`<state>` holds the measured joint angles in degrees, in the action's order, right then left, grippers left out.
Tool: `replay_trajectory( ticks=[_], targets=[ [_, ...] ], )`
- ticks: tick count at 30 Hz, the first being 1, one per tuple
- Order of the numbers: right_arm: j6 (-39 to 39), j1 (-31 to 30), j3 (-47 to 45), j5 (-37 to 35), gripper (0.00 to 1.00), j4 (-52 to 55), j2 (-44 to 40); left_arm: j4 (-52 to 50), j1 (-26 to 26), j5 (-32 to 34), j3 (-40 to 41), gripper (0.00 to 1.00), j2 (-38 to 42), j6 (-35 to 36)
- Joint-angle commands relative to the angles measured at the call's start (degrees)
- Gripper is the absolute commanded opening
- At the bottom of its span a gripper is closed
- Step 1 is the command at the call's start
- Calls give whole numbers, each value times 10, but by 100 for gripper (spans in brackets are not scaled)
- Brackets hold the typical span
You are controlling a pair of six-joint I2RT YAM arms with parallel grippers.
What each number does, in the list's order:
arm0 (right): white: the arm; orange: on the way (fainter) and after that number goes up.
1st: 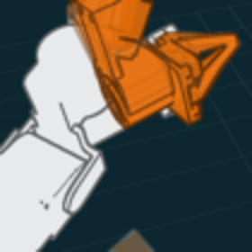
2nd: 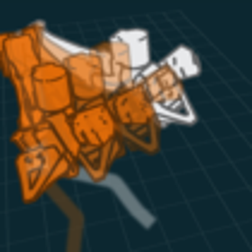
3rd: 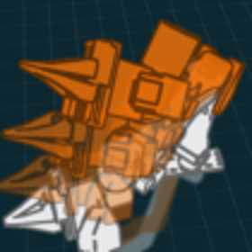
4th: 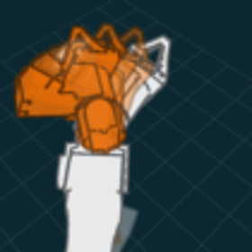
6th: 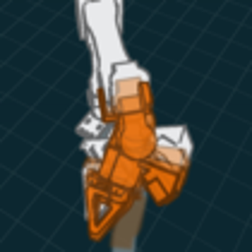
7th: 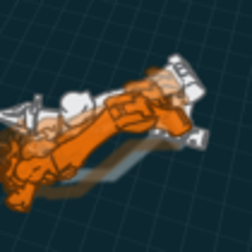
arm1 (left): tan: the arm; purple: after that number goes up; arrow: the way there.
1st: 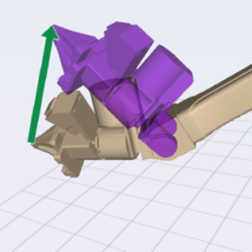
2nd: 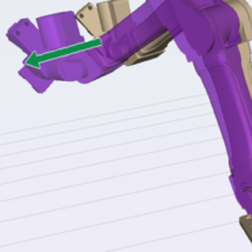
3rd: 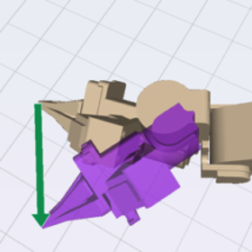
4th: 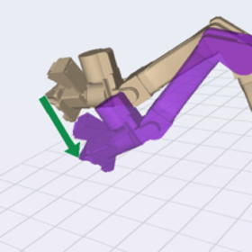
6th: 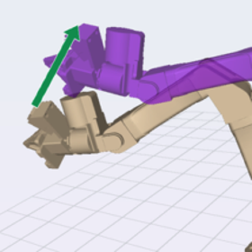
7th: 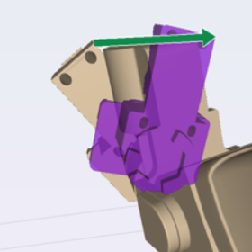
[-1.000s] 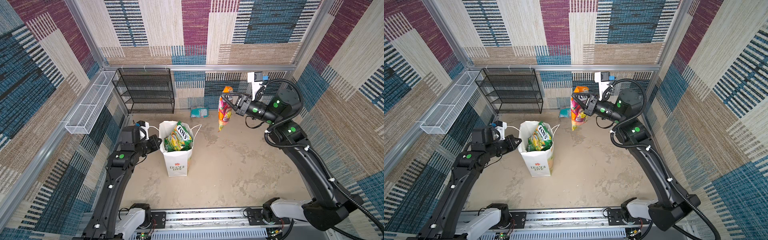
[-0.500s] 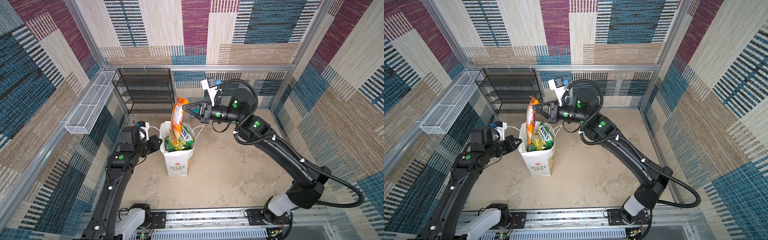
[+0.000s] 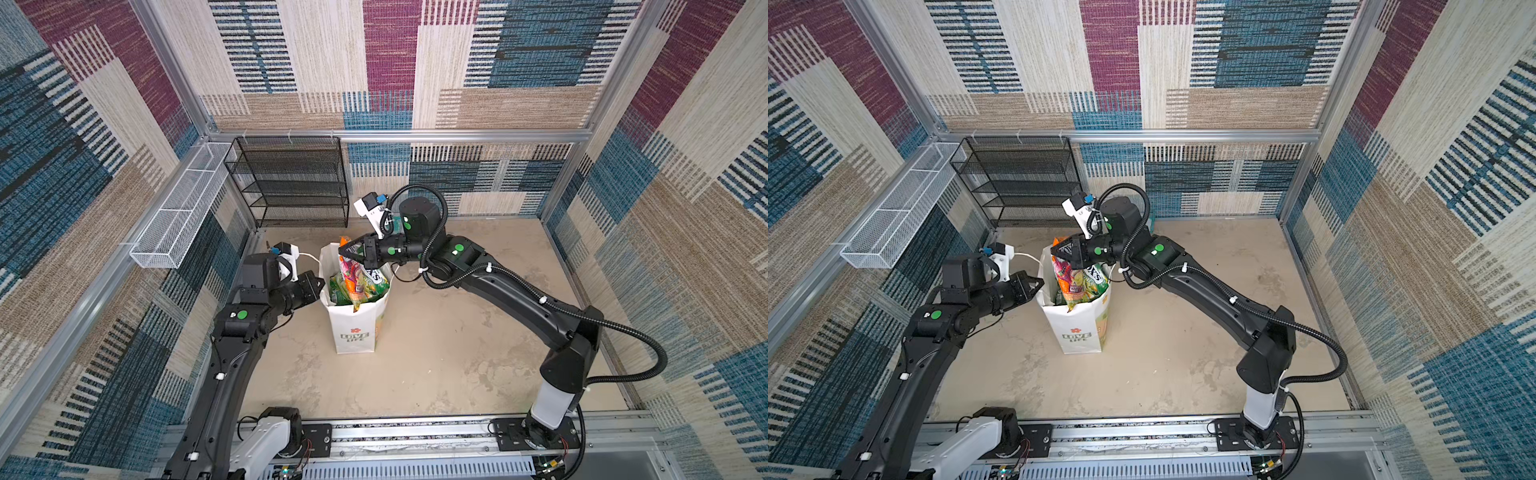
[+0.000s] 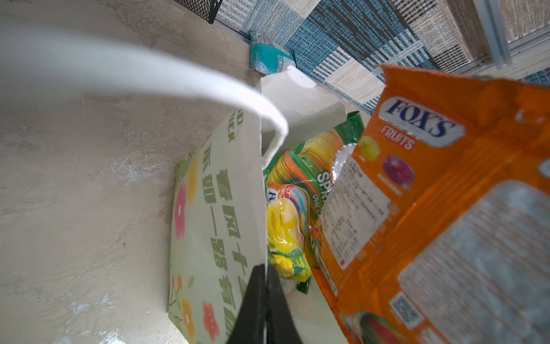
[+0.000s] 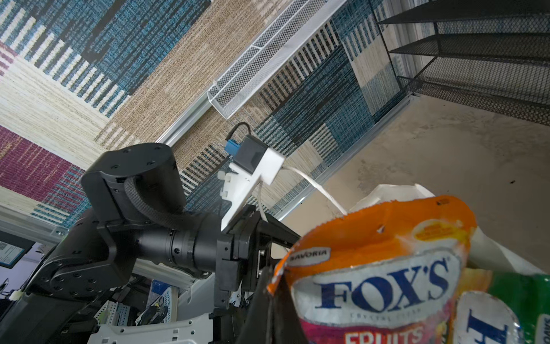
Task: Place the snacks into the paper bag
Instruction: Place the snack in the paper bag.
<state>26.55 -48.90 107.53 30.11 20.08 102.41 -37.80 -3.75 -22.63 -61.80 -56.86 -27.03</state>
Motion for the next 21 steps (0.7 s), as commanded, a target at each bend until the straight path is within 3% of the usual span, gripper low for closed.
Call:
replay_trajectory(
  ticks=[1, 5, 14, 21],
  targets=[
    [-22, -5, 8, -23, 0, 16, 2, 32, 1, 3, -2, 0, 5, 5],
    [-46, -4, 49, -28, 0, 54, 22, 33, 1, 2, -2, 0, 6, 4],
    [-79, 5, 241, -22, 0, 145, 114, 34, 2, -4, -3, 0, 4, 4],
    [-76, 13, 239, -15, 0, 151, 137, 34, 2, -4, -2, 0, 2, 4]
  ],
)
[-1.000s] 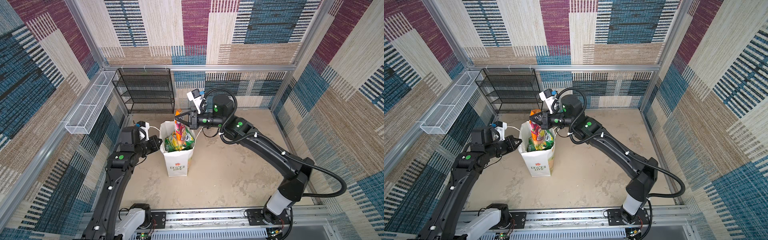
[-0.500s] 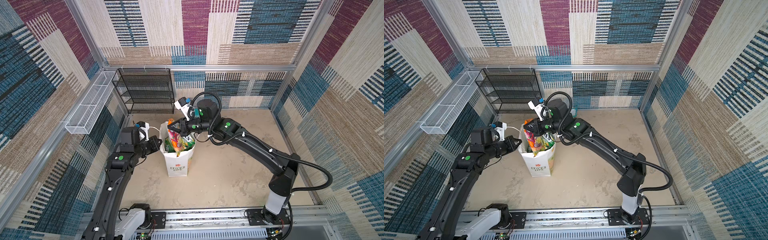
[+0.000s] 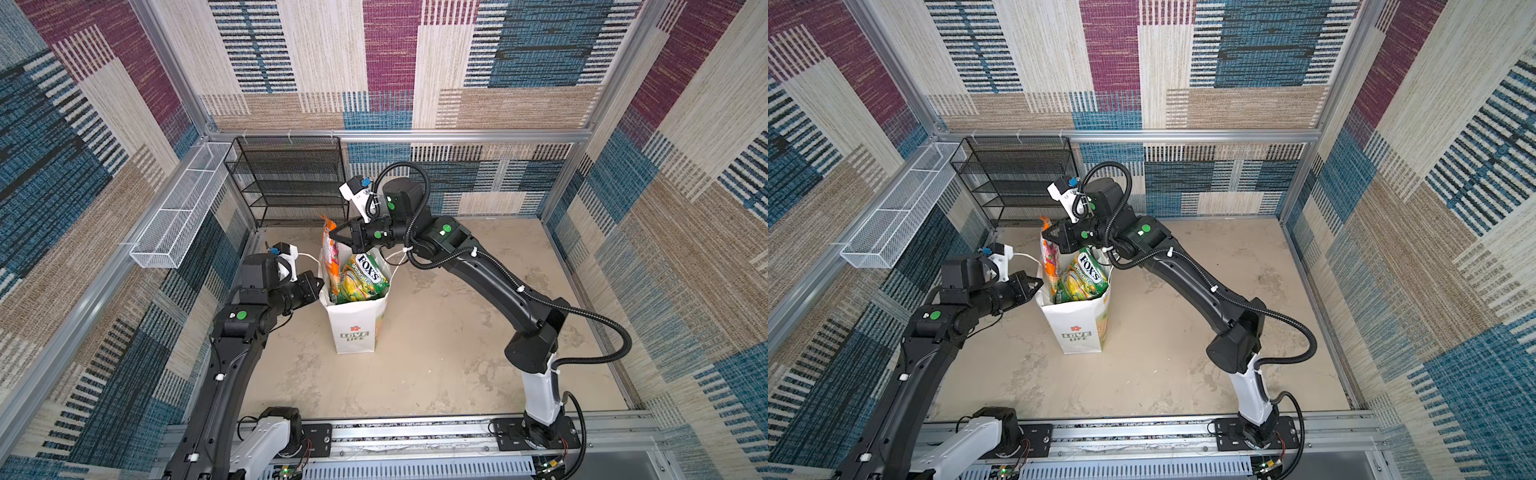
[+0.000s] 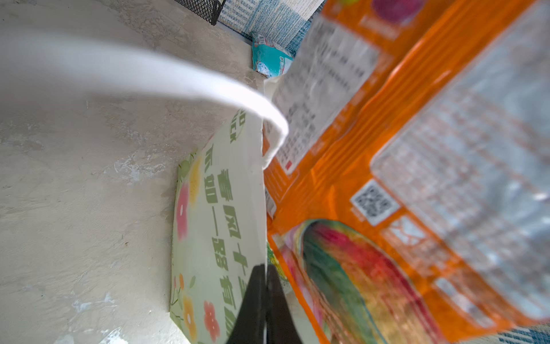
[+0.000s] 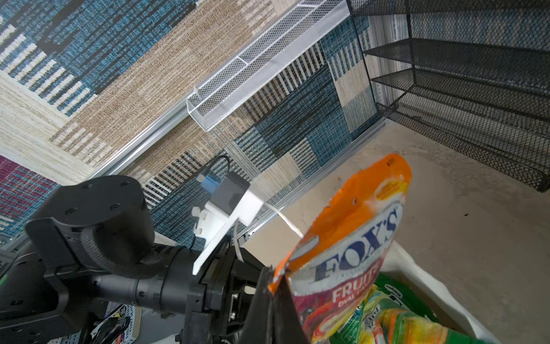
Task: Place the snacks into the paper bag
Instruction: Place the snack in the paper bag.
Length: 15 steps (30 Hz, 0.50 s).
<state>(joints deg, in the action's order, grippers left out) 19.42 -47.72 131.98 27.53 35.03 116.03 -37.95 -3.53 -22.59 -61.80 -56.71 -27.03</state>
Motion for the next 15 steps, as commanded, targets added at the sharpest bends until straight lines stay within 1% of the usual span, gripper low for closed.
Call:
replay_trajectory(
  ticks=[1, 5, 10, 15],
  targets=[
    [-5, 1, -22, 9, 0, 0, -6, 34, 0, -1, -2, 0, 2, 4],
    [-10, 1, -124, 8, 0, -32, -53, 34, 0, 3, -3, 0, 5, 6],
    [-25, 1, -182, -26, 0, -16, -98, 32, 2, 4, -4, 0, 7, 5],
    [-18, 1, -247, -67, 0, -14, -140, 34, 4, 4, -3, 0, 8, 3]
  ],
)
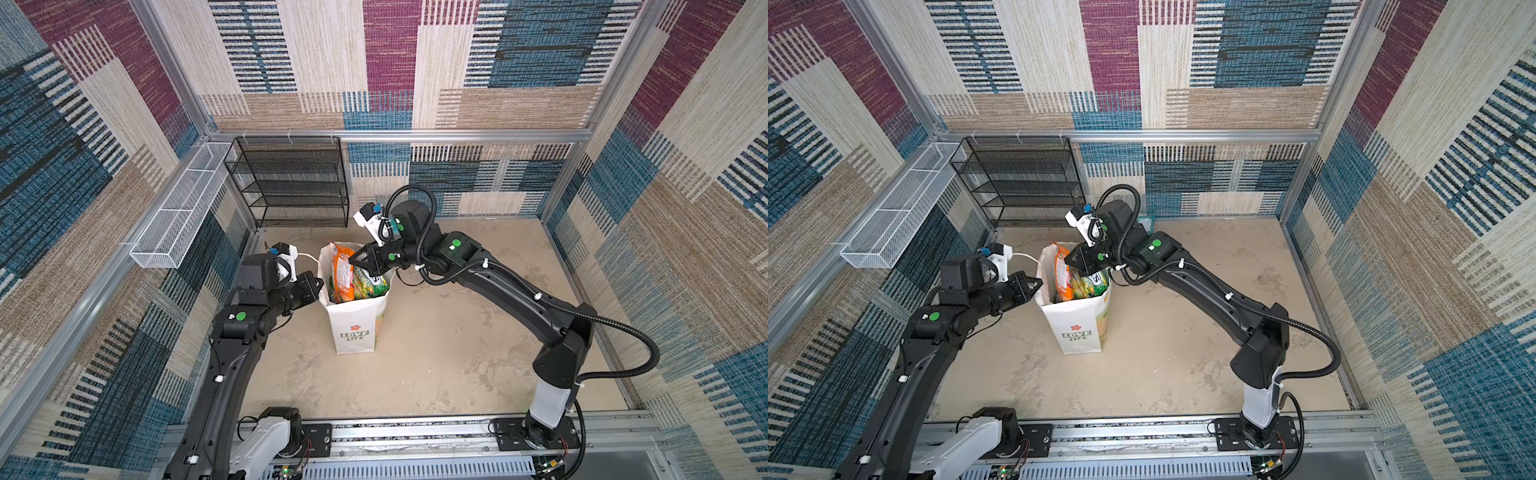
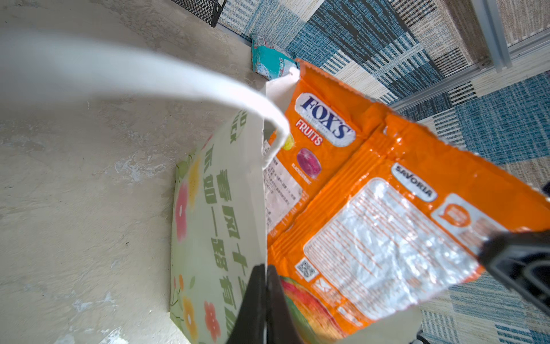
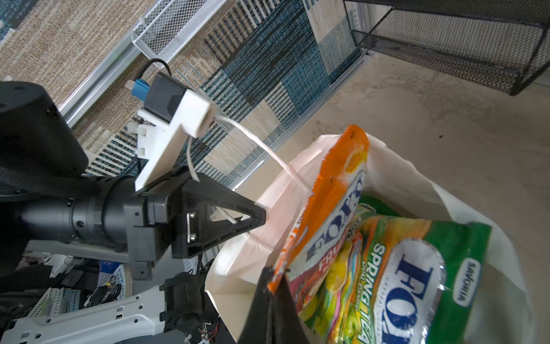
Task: Place the snacks into the paper bag
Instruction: Place the snack in the paper bag.
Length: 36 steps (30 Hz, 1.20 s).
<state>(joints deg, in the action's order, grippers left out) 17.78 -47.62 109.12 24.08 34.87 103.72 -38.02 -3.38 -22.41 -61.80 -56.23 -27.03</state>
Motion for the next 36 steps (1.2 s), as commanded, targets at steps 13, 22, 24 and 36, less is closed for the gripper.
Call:
replay_trajectory(
  ticks=[13, 22, 24, 36],
  targets=[
    [10, -12, -94, -92, 0, -41, -69, 36, 5, -7, -3, 0, -10, 0],
    [29, -14, -170, -180, 23, -81, -85, 36, 5, 3, -2, 0, -7, 4],
    [21, -17, -161, -193, 33, -87, -103, 36, 6, 0, -2, 0, -8, 3],
    [-10, -17, 12, -201, 58, 6, 0, 37, 14, -6, -2, 0, -9, 0]
  ],
)
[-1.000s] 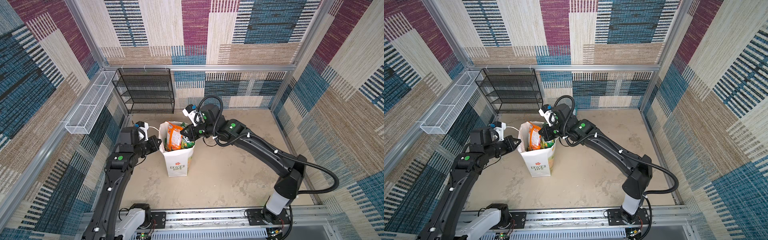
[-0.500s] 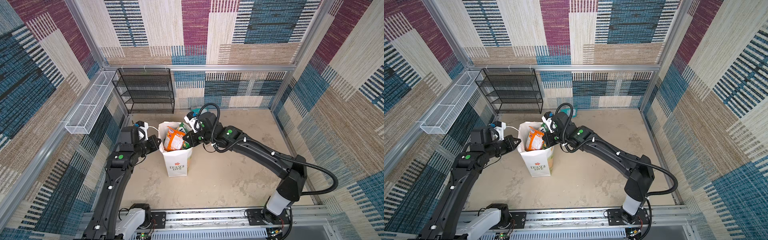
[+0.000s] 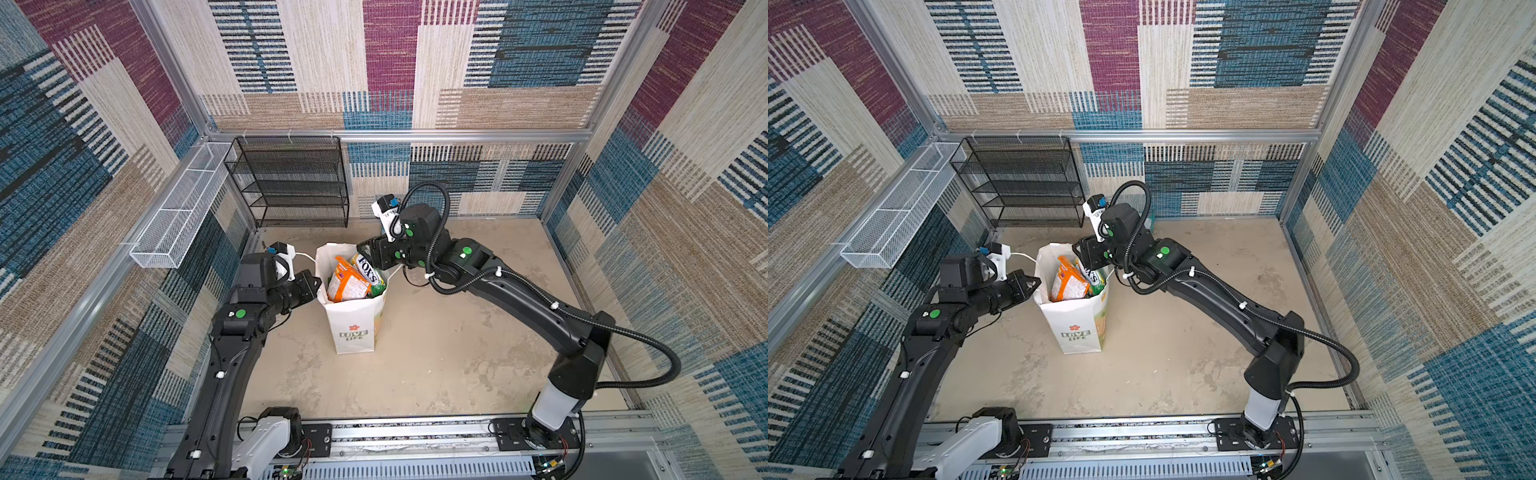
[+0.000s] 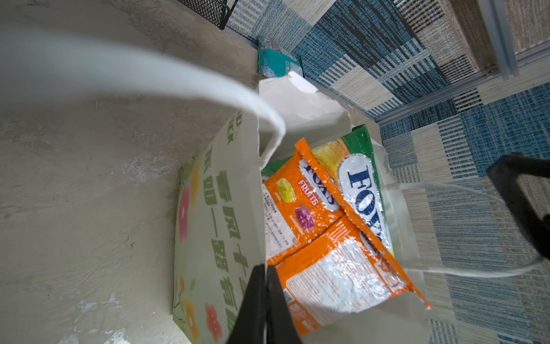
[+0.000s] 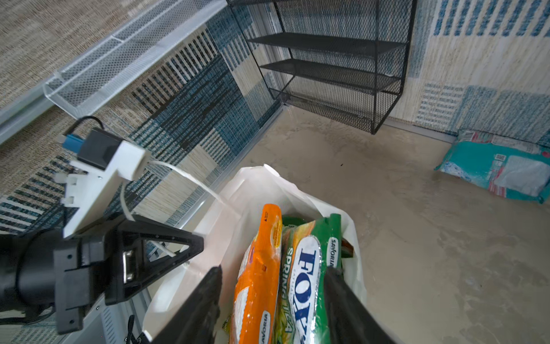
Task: Place the snacks into the paper bag
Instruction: Place the snack in the paper bag, then press the snack against the paper bag.
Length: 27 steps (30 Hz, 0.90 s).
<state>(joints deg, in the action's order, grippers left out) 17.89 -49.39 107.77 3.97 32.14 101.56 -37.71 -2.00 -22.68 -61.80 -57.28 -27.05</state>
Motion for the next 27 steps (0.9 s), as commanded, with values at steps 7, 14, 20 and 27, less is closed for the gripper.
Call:
replay_trajectory(
  ticks=[7, 14, 20, 27],
  targets=[
    [8, -6, 59, -13, 61, 81, 78, 34, 1, -6, -2, 0, -1, -1],
    [31, -26, 36, -39, 65, 94, 85, 35, 1, -10, -2, 0, 0, -2],
    [37, -34, 27, -12, 66, 84, 87, 36, 1, -12, -1, 0, 0, -3],
    [20, -51, 67, -43, 66, 84, 49, 36, 1, -15, -1, 0, -1, -4]
  ],
)
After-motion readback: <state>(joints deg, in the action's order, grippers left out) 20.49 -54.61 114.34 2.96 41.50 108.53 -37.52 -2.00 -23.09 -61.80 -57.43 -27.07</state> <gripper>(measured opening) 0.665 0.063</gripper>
